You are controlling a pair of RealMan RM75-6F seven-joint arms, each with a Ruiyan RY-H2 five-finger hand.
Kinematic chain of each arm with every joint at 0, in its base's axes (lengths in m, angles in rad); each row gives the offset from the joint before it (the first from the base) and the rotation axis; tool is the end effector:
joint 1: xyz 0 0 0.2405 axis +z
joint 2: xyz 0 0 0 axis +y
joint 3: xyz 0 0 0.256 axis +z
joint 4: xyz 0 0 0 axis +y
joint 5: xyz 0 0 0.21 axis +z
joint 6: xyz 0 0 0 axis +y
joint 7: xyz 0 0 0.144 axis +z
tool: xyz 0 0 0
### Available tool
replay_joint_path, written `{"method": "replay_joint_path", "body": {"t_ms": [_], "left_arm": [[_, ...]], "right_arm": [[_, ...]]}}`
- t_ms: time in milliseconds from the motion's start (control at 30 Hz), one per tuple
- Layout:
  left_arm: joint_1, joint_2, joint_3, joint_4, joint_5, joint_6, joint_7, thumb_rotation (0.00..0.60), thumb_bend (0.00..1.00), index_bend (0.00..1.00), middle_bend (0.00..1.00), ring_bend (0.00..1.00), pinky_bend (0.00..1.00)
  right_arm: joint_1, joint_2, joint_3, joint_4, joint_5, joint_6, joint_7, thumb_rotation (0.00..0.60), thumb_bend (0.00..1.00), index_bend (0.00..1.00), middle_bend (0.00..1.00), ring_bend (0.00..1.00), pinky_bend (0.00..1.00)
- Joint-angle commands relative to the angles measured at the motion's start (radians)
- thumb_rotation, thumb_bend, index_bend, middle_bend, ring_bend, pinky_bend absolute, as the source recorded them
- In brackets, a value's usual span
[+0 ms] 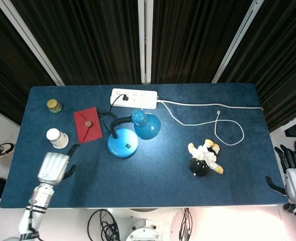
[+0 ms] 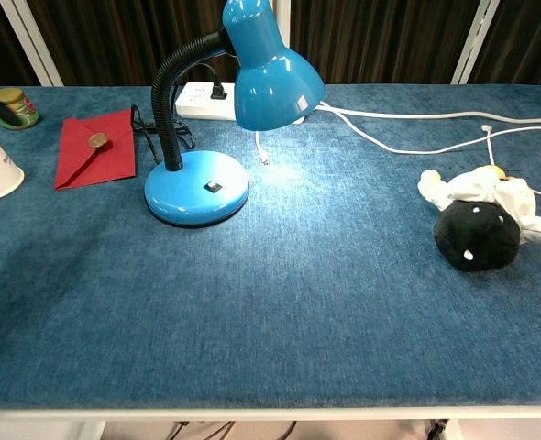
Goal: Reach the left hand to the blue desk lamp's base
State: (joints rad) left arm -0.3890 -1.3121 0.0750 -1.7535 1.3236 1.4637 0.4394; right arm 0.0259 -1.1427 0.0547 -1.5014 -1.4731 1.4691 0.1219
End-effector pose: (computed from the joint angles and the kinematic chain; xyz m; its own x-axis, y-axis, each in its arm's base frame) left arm -0.2334 0.2268 0.0745 0.5198 0.0776 0.8508 0.8470 -0.1767 -0.5014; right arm -0.3449 -0.1635 0.1634 0.3584 -0.0247 0.9332 -0.9297 0.0820 0.3592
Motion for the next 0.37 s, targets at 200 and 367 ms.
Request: {"method": "replay_joint_path", "body": {"t_ms": [200,367], "left_arm": [[0.096,0.127,0.010,0.147,0.107,0.070,-0.331,0.600,0.29,0.01,0.00,0.00,0.03],[0.137,0.103,0.011,0.261,0.130,0.082,-0.386,0.600,0.19,0.01,0.00,0.00,0.00]], "right_arm": [[-0.005,0.003,0.003,-0.035,-0.008,0.023,-0.040,0.600,0.21,0.00,0.00,0.00,0.00],[-0.017,-0.021,0.013,-0.033,-0.010,0.064,-0.064,0.600,0.21,0.00,0.00,0.00,0.00]]}}
